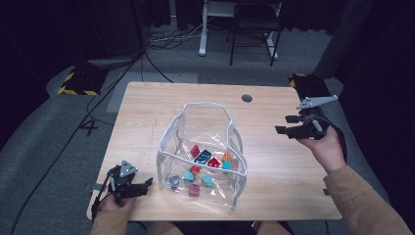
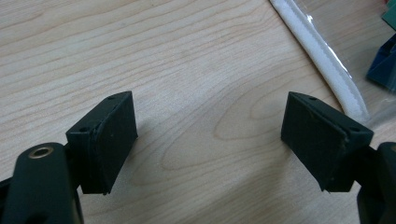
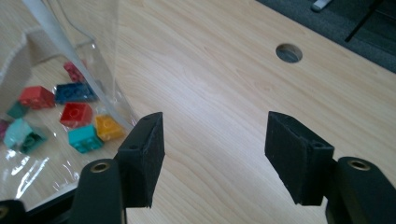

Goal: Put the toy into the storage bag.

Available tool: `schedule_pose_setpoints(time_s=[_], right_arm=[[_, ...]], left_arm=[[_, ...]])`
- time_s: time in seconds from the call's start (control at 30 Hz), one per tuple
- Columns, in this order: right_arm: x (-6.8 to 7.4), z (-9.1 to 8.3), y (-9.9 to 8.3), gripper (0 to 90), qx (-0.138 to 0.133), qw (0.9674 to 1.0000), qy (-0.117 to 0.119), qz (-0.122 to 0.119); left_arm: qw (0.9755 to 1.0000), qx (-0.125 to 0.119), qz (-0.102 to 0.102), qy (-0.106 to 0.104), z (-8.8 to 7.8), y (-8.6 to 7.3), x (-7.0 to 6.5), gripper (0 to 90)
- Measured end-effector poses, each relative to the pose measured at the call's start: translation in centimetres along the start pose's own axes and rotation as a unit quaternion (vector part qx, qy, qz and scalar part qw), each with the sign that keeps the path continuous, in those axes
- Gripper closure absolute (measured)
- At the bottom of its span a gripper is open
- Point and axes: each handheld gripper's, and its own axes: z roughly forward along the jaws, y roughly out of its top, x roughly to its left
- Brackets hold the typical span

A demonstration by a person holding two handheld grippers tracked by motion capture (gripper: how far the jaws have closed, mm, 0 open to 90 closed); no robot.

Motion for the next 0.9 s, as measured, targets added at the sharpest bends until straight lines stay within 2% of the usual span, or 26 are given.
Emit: schedule_pose_setpoints(time_s=[0.57,0.7,0.9], right_arm=[[-1.9,1.9,-7.9,35.9,0.038,0.998,-0.01,0.049],[-2.1,2.5,-9.7,33.0,0.042,0.9967,-0.006,0.069],[-2.2,3.8,-12.5,26.5,0.047,0.9954,-0.001,0.083]], left_arm=[[1.0,0.0,-0.001,0.0,0.0,0.0,0.0,18.7],[1.0,0.0,-0.001,0.0,0.0,0.0,0.0,18.7],[1.0,0.0,-0.001,0.0,0.0,0.0,0.0,18.7]])
